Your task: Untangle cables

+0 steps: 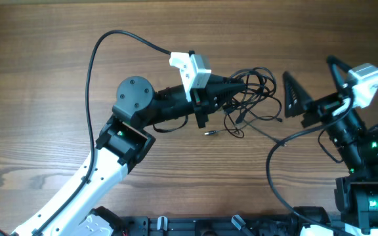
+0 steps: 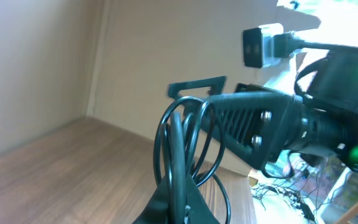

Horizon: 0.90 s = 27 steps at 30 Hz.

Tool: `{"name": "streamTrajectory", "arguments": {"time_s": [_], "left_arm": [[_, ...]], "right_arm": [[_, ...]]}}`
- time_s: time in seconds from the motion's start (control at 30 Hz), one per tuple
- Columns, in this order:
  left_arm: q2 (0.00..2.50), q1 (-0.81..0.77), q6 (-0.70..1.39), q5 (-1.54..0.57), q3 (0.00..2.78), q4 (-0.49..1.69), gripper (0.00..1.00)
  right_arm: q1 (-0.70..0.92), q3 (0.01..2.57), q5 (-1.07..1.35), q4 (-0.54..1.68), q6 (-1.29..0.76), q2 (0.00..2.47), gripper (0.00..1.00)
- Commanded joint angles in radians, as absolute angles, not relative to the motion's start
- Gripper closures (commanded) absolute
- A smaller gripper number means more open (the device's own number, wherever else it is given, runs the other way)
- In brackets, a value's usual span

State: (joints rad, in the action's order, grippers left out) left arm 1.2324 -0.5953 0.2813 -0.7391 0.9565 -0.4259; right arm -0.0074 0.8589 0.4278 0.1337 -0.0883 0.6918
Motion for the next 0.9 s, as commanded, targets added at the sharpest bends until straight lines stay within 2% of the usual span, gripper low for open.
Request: {"name": "streamTrajectory", "arguments": {"time_s": [0.0, 0.1, 0.23, 0.37, 0.53, 0.87], "left_arm": [[1.229, -0.591, 0.246, -0.782, 0.963, -0.451, 0.96], [1.229, -0.592, 0.246, -0.801, 0.963, -0.454, 0.96], [1.229, -0.592, 0.246, -0.854, 0.963, -0.461, 0.96], [1.229, -0.591, 0.246, -0.870, 0.963, -0.461, 0.96], [1.209, -0.540, 0.322, -0.848, 0.963, -0.457, 0.96], [1.203, -0.567, 0.321, -0.951, 0.963, -0.458, 0.96]], "right_arm": [[-0.004, 0.871, 0.683, 0.133, 0.062, 0.683, 0.00], [-0.004, 0.871, 0.842, 0.137, 0.132, 0.683, 0.00], [-0.004, 0.871, 0.907, 0.137, 0.131, 0.683, 0.00], [-0.004, 0.871, 0.901, 0.143, 0.131, 0.683, 0.01], [-0.004, 0.871, 0.688, 0.235, 0.133, 0.683, 0.02], [-0.004, 0.871, 0.772, 0.225, 0.184, 0.683, 0.04]]}}
